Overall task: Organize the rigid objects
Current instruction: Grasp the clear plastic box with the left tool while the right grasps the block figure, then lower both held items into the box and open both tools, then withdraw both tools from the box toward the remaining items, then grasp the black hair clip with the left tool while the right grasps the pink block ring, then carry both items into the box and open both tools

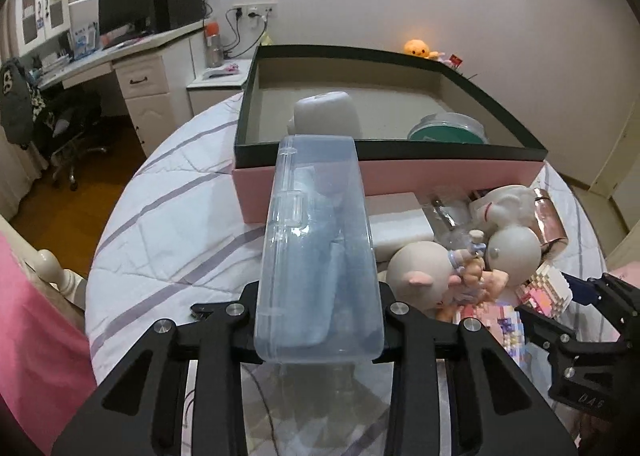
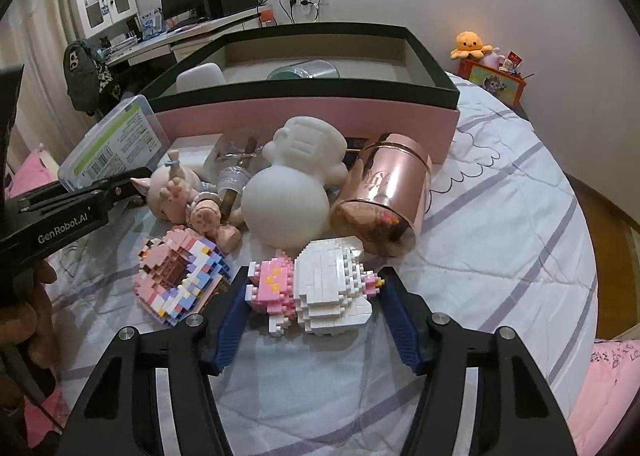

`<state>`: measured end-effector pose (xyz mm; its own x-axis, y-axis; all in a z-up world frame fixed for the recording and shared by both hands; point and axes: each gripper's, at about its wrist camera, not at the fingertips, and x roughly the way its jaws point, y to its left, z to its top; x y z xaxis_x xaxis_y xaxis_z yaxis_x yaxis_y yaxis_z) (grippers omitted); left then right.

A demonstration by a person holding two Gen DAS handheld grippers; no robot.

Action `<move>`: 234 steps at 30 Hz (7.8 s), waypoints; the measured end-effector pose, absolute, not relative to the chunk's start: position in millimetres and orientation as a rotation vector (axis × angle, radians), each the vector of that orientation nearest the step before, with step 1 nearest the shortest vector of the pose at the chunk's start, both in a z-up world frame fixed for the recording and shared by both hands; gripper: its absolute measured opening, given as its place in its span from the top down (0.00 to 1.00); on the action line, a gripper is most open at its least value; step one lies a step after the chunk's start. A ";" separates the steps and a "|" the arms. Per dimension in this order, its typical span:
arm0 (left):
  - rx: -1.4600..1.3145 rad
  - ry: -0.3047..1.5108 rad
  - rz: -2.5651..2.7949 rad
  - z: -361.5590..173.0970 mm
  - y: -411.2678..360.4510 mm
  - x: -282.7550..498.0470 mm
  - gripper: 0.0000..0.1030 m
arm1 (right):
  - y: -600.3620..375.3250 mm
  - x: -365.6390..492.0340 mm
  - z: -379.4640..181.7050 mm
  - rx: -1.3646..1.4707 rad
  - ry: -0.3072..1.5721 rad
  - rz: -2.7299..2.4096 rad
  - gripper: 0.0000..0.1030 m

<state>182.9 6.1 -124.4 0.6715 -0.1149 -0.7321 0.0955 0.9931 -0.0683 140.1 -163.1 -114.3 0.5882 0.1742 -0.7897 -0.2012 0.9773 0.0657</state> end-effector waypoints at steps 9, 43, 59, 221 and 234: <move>-0.039 0.792 -0.130 -105.0 19.1 156.7 0.68 | -169.3 128.1 -84.1 0.018 0.865 0.258 0.38; -0.038 0.759 -0.189 -62.2 -5.5 344.0 0.68 | -166.2 339.9 -52.9 0.000 0.813 0.293 0.38; -0.025 0.762 -0.123 -72.6 2.3 341.1 0.04 | -172.0 342.6 -59.9 0.026 0.857 0.230 0.13; -0.062 0.691 -0.418 -26.3 -7.3 307.7 0.82 | -167.9 292.1 -24.7 0.021 0.750 0.282 0.38; -0.040 0.774 -0.408 -59.9 -36.0 351.5 0.78 | -177.0 330.5 -62.4 0.030 0.842 0.258 0.38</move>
<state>351.5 -36.0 -59.9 0.6410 -0.3719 -0.6715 0.3428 0.9214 -0.1830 330.5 -177.0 -62.4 0.6364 0.2376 -0.7339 -0.2140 0.9684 0.1279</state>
